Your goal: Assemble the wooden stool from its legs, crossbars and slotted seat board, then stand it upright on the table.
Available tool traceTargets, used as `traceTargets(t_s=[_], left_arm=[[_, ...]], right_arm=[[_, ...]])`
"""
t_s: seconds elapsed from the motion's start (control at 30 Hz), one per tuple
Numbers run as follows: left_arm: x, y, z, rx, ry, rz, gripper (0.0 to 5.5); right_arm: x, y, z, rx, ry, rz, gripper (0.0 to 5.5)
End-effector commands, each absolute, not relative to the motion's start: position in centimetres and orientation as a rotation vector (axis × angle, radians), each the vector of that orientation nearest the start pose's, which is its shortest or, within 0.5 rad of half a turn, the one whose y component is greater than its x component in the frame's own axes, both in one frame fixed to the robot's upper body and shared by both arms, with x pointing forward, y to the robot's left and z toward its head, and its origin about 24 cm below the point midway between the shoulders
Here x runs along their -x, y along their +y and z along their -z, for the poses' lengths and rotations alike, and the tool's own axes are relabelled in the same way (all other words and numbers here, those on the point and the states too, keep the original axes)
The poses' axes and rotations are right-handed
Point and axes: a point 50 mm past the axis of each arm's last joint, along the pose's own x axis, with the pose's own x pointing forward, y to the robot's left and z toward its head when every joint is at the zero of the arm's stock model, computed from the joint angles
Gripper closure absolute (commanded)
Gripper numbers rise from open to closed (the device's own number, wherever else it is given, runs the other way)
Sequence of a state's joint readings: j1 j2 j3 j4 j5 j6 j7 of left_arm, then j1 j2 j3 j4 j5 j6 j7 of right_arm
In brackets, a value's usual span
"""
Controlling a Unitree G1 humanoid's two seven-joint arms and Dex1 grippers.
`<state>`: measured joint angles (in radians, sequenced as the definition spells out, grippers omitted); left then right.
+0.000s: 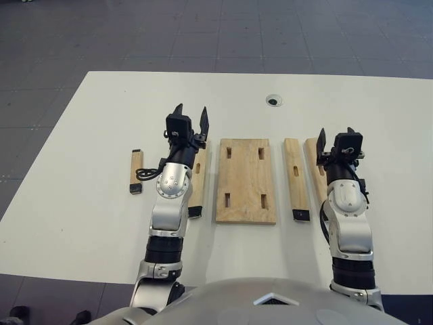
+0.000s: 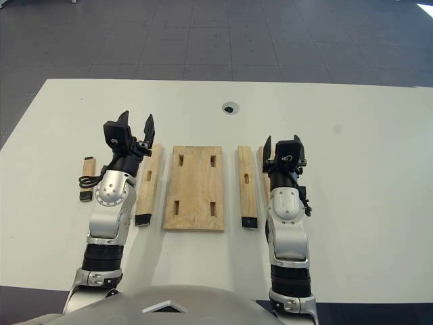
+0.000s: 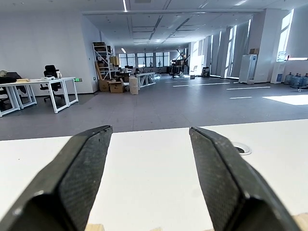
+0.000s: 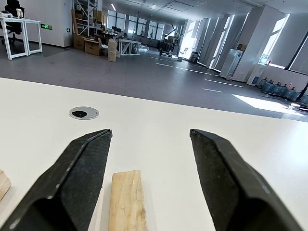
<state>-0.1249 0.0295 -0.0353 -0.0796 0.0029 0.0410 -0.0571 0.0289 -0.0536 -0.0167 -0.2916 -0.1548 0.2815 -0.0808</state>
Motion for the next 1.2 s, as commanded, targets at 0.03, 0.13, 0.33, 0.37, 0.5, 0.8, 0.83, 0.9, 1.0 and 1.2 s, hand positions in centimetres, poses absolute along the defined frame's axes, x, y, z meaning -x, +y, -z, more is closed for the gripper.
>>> traceTargets(t_s=[0.03,0.13,0.33,0.37,0.5,0.8,0.83,0.9,1.0,1.2], left_arm=[[-27.8,13.3,-9.3,-0.037,-0.167,0.149,2.52],[-27.6,13.6,-9.2,-0.032,-0.159,0.117,2.52],[-27.1,15.1,-8.8,-0.049,-0.127,0.044,2.52],[-27.1,15.1,-8.8,-0.044,-0.121,0.055,2.52],[-27.0,15.0,-8.8,-0.048,-0.115,0.071,2.52],[-26.3,15.2,-7.9,-0.04,-0.066,0.053,2.52],[-26.3,15.3,-7.9,-0.041,-0.064,0.052,2.52],[-26.2,15.3,-7.9,-0.042,-0.06,0.05,2.52],[-26.3,15.4,-7.9,-0.044,-0.058,0.05,2.52],[-26.3,15.6,-7.6,-0.045,-0.048,0.047,2.52]], right_arm=[[-24.5,-16.7,-8.5,0.194,-0.035,0.125,2.52],[-24.3,-16.9,-8.8,0.204,-0.042,0.102,2.52],[-24.3,-16.7,-9.1,0.211,-0.045,0.079,2.52],[-24.1,-16.8,-9.1,0.212,-0.039,0.079,2.52],[-22.4,-18.5,-8.6,0.217,0.023,0.096,2.52],[-15.3,-23.3,-5.1,0.276,0.268,0.088,2.52],[-15.0,-23.4,-4.8,0.277,0.282,0.087,2.52],[-14.8,-23.3,-4.3,0.279,0.305,0.068,2.52],[-14.6,-23.1,-3.5,0.286,0.335,0.049,2.52],[-13.7,-23.1,-1.8,0.299,0.452,0.0,2.52]])
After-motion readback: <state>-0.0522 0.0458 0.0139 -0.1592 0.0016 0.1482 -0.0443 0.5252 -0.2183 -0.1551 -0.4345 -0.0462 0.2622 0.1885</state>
